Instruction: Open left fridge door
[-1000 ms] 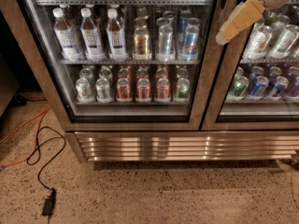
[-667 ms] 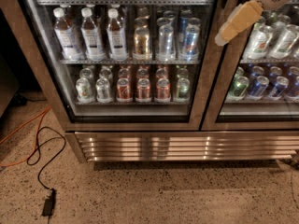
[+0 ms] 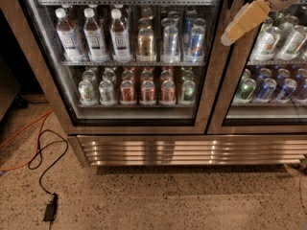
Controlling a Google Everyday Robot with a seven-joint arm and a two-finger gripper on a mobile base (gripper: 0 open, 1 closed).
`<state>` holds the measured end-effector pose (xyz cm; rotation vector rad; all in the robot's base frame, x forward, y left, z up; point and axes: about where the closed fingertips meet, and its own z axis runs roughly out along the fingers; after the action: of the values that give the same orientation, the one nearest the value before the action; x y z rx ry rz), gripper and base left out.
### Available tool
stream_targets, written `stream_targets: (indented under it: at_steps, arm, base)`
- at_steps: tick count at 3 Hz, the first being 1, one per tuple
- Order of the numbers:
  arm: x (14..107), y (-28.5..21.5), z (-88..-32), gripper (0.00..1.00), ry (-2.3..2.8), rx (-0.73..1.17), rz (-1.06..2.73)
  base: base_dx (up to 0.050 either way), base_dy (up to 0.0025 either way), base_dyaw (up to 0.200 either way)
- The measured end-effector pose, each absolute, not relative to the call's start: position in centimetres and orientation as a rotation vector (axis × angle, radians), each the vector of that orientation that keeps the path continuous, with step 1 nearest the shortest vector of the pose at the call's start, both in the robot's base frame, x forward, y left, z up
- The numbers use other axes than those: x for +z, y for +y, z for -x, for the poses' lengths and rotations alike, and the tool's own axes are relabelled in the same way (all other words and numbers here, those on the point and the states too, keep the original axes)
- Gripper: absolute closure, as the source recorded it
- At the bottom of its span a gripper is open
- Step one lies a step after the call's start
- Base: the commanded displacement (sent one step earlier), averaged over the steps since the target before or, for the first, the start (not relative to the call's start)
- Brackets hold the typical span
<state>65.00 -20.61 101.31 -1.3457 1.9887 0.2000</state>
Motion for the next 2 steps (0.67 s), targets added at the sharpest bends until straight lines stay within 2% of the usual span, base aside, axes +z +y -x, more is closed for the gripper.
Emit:
stream_targets:
  at_steps: [2]
  arm:
    - [101.29,-20.76,-65.03,0.0,1.988,0.201,1.346]
  base:
    - [0.0,0.0,0.0]
